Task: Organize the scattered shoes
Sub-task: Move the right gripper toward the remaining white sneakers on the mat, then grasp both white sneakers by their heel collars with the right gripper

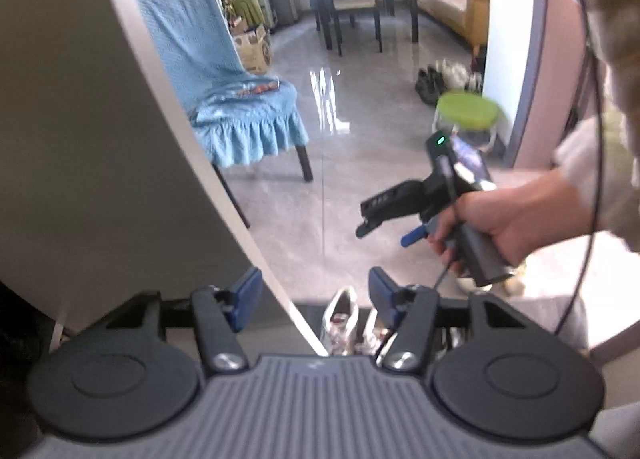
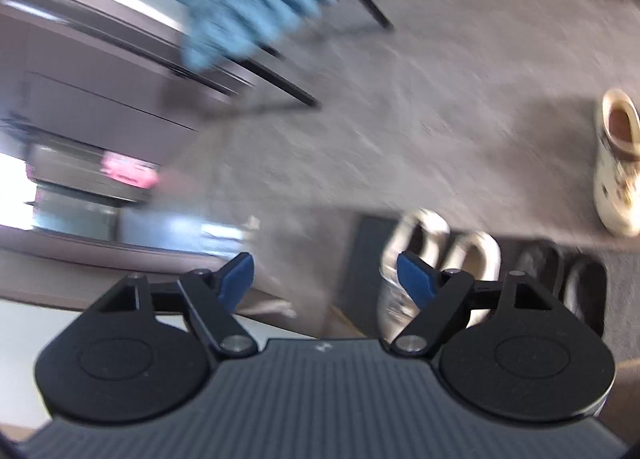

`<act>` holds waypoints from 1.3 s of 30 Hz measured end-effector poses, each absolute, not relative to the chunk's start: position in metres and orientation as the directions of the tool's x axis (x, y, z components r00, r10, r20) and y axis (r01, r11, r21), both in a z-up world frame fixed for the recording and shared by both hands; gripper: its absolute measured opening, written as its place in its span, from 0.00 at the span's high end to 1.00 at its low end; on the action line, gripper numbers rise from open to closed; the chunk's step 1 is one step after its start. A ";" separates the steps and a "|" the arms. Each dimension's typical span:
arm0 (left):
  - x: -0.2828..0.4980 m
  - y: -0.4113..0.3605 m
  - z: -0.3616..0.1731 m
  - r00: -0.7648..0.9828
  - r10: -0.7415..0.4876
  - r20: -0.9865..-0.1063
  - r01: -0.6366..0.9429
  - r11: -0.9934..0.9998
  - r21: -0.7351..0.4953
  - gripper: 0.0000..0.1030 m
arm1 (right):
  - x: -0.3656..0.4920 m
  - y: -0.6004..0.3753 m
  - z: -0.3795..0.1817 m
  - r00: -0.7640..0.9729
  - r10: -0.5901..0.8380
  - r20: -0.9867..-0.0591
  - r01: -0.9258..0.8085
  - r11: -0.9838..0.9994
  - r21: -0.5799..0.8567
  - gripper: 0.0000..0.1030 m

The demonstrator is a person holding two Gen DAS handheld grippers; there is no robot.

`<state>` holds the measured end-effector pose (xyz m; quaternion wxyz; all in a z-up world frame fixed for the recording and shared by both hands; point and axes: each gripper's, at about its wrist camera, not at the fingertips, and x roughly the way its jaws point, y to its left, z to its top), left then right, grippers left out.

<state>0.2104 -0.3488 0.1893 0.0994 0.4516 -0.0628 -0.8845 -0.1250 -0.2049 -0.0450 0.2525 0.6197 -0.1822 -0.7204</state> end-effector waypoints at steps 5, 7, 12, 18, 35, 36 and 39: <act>0.224 -0.346 0.138 -0.507 -0.227 -0.832 0.132 -0.974 0.186 0.36 | -0.130 -0.227 -0.209 -0.066 -0.472 -0.879 -0.032 -0.879 0.475 0.22; 0.233 -0.350 0.114 -0.471 -0.230 -0.852 0.150 -0.972 0.180 0.36 | -0.131 -0.247 -0.265 -0.051 -0.426 -0.903 -0.057 -0.902 0.428 0.21; 0.234 -0.353 0.066 -0.381 -0.240 -0.893 0.161 -0.968 0.192 0.36 | -0.130 -0.287 -0.362 -0.033 -0.290 -0.956 -0.129 -0.948 0.292 0.22; 0.237 -0.354 0.059 -0.345 -0.231 -0.910 0.163 -0.969 0.184 0.36 | -0.121 -0.315 -0.391 -0.038 -0.115 -0.993 -0.056 -0.991 0.117 0.51; 0.233 -0.359 0.097 -0.386 -0.187 -0.903 0.204 -0.972 0.114 0.36 | -0.048 -0.188 -0.230 -0.385 -0.159 -0.909 -0.172 -0.955 0.240 0.75; 0.234 -0.355 0.100 -0.393 -0.187 -0.900 0.196 -0.974 0.117 0.36 | -0.045 -0.181 -0.212 -0.414 -0.159 -0.896 -0.169 -0.954 0.247 0.75; 0.237 -0.345 0.112 -0.415 -0.189 -0.890 0.177 -0.976 0.125 0.36 | -0.039 -0.169 -0.170 -0.478 -0.158 -0.864 -0.101 -0.967 0.233 0.76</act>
